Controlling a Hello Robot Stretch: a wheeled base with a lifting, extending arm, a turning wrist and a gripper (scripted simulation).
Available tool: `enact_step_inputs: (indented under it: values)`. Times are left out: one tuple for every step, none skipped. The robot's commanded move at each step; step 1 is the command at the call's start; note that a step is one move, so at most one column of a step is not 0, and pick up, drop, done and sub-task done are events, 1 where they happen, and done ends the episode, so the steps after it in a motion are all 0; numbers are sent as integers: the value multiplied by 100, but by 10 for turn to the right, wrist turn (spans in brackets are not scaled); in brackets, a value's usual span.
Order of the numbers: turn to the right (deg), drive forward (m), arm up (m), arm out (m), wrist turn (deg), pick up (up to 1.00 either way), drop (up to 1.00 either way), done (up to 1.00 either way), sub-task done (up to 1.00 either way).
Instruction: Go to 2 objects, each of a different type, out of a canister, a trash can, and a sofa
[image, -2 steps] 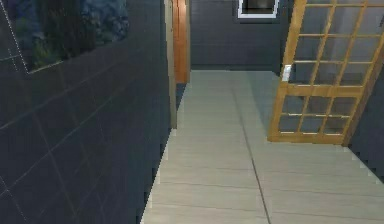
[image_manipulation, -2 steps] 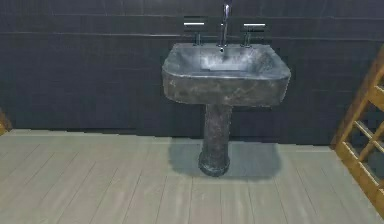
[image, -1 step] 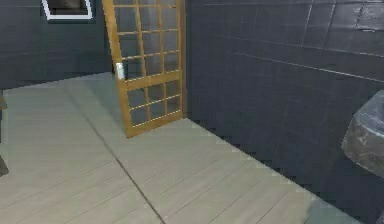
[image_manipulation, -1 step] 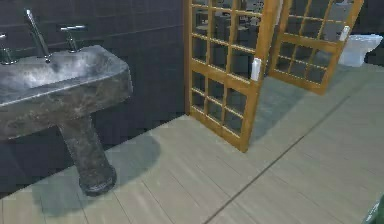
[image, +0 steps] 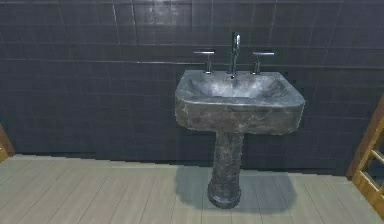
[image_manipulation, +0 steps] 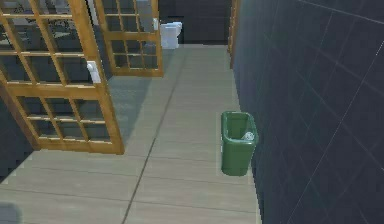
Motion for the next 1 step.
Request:
enact_step_inputs:
  values:
    - [30, 0, 0, 0, 0, 0, 0, 0, 0]
